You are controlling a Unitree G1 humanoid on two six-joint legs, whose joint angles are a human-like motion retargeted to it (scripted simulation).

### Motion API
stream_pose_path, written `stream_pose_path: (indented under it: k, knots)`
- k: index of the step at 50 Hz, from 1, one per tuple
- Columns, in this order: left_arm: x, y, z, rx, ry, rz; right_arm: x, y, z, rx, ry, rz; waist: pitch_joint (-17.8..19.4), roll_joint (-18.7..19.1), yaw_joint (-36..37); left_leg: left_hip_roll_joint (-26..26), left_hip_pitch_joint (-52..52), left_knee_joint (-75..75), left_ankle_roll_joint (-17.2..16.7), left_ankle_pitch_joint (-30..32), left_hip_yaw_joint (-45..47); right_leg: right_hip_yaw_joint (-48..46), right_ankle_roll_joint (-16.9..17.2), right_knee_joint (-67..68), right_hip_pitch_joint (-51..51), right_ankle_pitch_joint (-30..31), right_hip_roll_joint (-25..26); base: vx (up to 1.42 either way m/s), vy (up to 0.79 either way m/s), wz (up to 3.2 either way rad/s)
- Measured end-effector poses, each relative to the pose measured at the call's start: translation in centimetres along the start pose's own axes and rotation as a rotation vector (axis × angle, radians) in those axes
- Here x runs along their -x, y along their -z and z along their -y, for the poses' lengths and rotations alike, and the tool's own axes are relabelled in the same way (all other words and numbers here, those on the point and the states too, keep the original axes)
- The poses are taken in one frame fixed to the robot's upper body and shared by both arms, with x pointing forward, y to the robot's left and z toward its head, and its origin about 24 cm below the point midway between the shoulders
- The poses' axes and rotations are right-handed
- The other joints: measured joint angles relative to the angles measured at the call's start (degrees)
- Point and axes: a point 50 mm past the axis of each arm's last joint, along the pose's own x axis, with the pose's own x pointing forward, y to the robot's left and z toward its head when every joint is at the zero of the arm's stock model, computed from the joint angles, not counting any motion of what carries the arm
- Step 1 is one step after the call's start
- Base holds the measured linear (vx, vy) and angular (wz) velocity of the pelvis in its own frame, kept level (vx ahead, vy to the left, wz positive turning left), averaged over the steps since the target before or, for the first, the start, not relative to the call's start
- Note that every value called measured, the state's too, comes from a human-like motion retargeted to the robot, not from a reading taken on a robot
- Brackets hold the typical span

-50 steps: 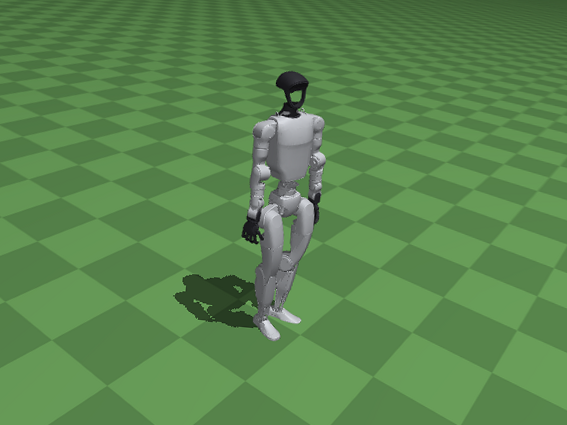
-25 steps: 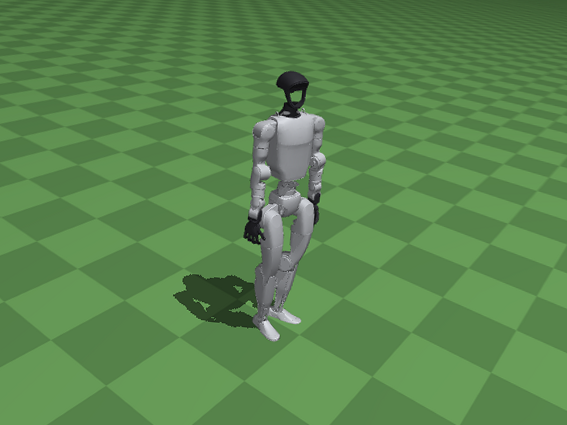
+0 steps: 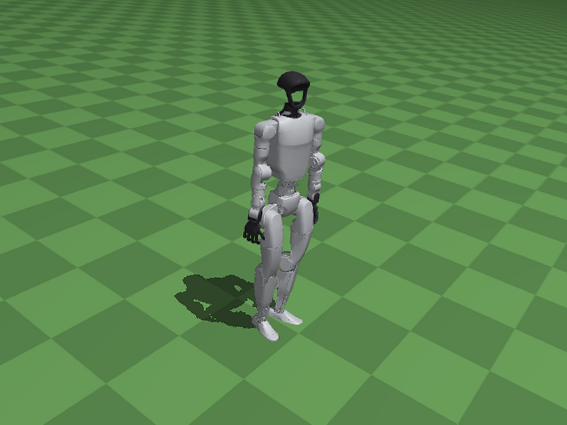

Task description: In place motions

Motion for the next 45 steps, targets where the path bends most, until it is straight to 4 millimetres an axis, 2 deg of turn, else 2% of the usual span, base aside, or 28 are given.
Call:
stream_pose_path:
  k: [10, 20, 27, 37, 45]
  knots:
    - [0.0, -0.1, 0.0, 0.011, 0.002, 0.006, -0.1, 1.7, 0.0, -0.035, 0.002, -0.037, -1.27, 0.05, 1.11, -1.14, -1.87, 0.51, 0.15, 0.80, -4.10, -3.57, 0.52, -0.37, 0.81, -0.49, -1.49, 0.29, -0.04, 0.43]
    - [0.0, 1.3, -0.2, 0.025, -0.009, -0.036, -0.1, 2.3, 0.9, -0.128, 0.016, -0.014, -1.88, 0.84, 2.97, -2.53, -1.81, -0.06, 0.28, 1.76, -7.38, -6.37, 0.94, -0.53, 2.38, -0.93, -2.57, 0.38, 0.11, 0.31]
    - [0.1, 2.1, -0.7, 0.017, -0.028, -0.060, -0.1, 2.8, 1.0, -0.162, 0.019, -0.013, -1.71, -0.05, 5.02, -3.24, -1.17, -0.43, 0.35, 2.17, -8.65, -7.67, 1.11, -0.64, 3.51, -0.98, -3.09, 0.13, 0.05, 0.16]
    - [0.0, 3.1, -0.6, 0.059, -0.023, -0.081, -0.1, 2.2, 1.2, -0.152, 0.023, 0.007, -1.84, -0.39, 4.94, -3.05, -1.10, -0.47, 0.41, 1.96, -8.59, -7.63, 1.08, -0.66, 3.50, -0.73, -2.82, 0.01, -0.02, 0.02]
    - [0.0, 2.7, -0.6, 0.045, -0.018, -0.071, -0.1, 2.0, 1.0, -0.139, 0.019, 0.012, -1.59, -0.35, 4.14, -2.57, -0.86, -0.44, 0.34, 1.46, -7.53, -6.64, 0.82, -0.51, 2.99, -0.28, -2.44, -0.04, -0.03, -0.07]
